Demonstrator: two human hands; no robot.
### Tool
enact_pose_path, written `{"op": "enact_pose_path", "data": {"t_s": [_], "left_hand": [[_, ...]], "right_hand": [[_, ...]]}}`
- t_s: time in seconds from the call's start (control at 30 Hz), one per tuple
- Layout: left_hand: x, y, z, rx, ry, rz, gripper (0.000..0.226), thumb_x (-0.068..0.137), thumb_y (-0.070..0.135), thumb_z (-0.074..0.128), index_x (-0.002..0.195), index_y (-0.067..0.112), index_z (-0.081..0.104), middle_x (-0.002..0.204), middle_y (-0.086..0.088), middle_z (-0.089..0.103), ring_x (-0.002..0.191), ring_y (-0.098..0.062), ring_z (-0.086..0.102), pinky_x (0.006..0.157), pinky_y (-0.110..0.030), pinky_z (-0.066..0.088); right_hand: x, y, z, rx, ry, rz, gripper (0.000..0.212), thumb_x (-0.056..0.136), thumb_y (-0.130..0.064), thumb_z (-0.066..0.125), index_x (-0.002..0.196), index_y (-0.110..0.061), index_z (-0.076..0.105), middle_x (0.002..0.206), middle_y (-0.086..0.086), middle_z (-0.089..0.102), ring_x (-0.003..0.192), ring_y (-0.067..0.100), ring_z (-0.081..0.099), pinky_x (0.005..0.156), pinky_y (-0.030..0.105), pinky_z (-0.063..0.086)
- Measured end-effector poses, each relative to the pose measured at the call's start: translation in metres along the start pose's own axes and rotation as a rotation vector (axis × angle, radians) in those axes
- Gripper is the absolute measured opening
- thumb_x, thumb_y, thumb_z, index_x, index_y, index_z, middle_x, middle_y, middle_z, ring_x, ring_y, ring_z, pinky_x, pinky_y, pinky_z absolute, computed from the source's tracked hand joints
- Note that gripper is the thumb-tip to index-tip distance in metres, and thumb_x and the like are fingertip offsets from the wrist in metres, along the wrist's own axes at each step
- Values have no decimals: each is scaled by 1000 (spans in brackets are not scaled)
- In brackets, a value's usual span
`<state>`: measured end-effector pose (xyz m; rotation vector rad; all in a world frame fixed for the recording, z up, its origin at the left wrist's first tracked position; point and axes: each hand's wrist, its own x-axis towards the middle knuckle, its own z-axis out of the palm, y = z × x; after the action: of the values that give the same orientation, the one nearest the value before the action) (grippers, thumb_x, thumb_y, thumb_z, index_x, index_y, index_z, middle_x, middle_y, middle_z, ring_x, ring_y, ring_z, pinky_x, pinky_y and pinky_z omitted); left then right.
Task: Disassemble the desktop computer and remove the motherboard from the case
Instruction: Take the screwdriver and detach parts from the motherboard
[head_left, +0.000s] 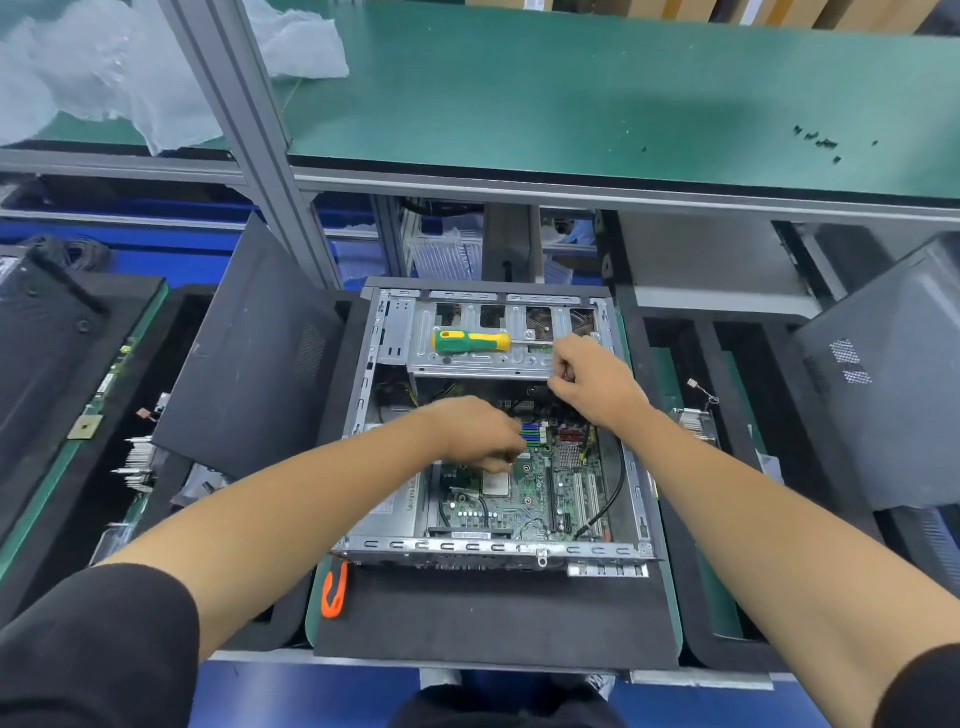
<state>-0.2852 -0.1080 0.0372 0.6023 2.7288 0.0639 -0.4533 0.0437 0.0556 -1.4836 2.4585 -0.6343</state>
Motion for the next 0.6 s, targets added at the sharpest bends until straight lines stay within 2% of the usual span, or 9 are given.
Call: {"op": "enact_pose_path", "data": {"t_s": [0.07, 0.13, 0.23, 0.33, 0.4, 0.5, 0.6], "left_hand": [[13, 5, 11, -53, -125, -107, 25, 98, 38, 61, 116, 20, 61, 110, 1, 64, 98, -22, 64, 73, -35, 53], [22, 10, 22, -115, -167, -186, 35, 94, 39, 67, 122, 20, 59, 114, 0, 65, 103, -23, 64, 80, -37, 55], [34, 13, 33, -109, -136, -247, 55, 87, 51, 72, 128, 20, 54, 122, -3, 60, 109, -25, 63, 79, -39, 56], [42, 15, 34, -67, -82, -258, 82, 76, 58, 78, 143, 20, 48, 150, -9, 44, 128, -31, 54, 89, -45, 57], [43, 17, 34, -56, -89, -239, 82, 74, 56, 80, 141, 21, 50, 146, -7, 48, 123, -31, 57, 83, -42, 56], [42, 19, 36, -70, -79, -204, 61, 76, 49, 81, 124, 19, 59, 123, -3, 56, 103, -26, 62, 67, -36, 48], [40, 20, 33, -77, -92, -166, 46, 79, 46, 79, 111, 16, 63, 111, -1, 56, 93, -24, 63, 66, -35, 51]], "right_hand": [[0, 1, 1, 4, 0, 11, 25, 85, -19, 61, 75, -30, 41, 75, -8, 52, 77, 11, 48, 58, 31, 36], [-1, 2, 3, -15, -1, -7, 23, 84, -20, 59, 75, -29, 39, 75, -9, 51, 76, 12, 47, 57, 29, 35], [0, 1, 3, -51, -24, -32, 22, 84, -22, 56, 75, -29, 38, 75, -8, 49, 75, 14, 46, 56, 29, 32], [2, 1, 2, -72, -42, -35, 21, 84, -23, 53, 73, -30, 37, 77, -8, 49, 74, 13, 46, 56, 29, 31], [3, 0, 3, -73, -46, -34, 21, 84, -23, 51, 73, -31, 35, 76, -8, 48, 73, 13, 46, 56, 30, 32], [3, 0, 3, -74, -47, -27, 22, 84, -22, 51, 73, -31, 35, 76, -8, 48, 72, 12, 46, 56, 29, 31], [3, 0, 3, -69, -48, -25, 21, 84, -22, 52, 73, -30, 36, 76, -8, 49, 72, 12, 46, 56, 29, 31]]}}
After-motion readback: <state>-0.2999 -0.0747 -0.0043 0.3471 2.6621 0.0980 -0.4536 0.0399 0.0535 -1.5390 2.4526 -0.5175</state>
